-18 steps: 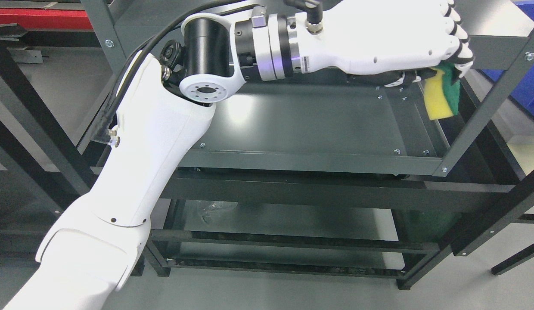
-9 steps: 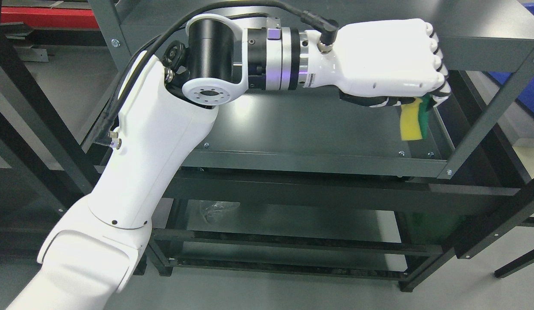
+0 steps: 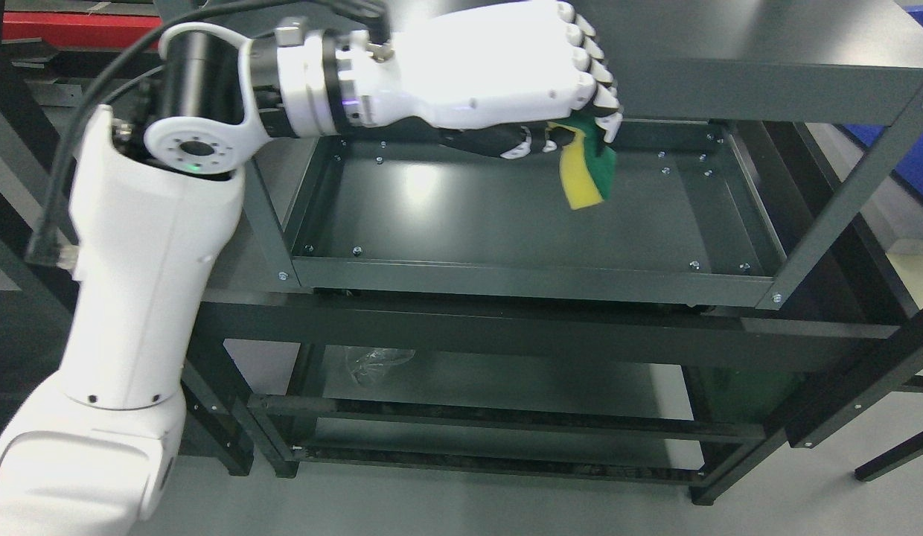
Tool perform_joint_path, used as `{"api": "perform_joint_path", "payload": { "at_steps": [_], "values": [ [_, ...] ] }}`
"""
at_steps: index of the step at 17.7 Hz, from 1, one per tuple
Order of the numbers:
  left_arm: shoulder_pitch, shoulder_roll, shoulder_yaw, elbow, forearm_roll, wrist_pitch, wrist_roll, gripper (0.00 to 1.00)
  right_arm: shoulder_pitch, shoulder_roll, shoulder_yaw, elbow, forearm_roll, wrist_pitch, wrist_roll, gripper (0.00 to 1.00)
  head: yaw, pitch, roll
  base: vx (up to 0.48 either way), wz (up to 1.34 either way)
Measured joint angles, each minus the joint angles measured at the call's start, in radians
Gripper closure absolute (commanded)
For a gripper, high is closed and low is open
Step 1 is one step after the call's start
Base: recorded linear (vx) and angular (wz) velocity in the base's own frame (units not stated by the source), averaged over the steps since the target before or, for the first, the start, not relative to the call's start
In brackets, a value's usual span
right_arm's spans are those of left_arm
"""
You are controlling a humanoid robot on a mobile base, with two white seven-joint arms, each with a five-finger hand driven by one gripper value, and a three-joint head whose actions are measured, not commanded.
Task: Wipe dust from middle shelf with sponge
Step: 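Wipe the sponge along the shelf edge toward the nearer upright post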
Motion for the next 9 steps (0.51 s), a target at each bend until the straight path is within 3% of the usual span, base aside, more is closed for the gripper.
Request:
{"api": "perform_joint_path", "payload": {
  "at_steps": [9],
  "values": [
    [0.228, 0.35, 0.22, -0.009, 0.275, 0.001, 0.001, 0.99, 0.0, 0.0, 0.0, 0.0, 0.0, 0.0, 0.0, 0.0, 0.0, 0.0, 0.0, 0.0, 0.0]
  ]
}}
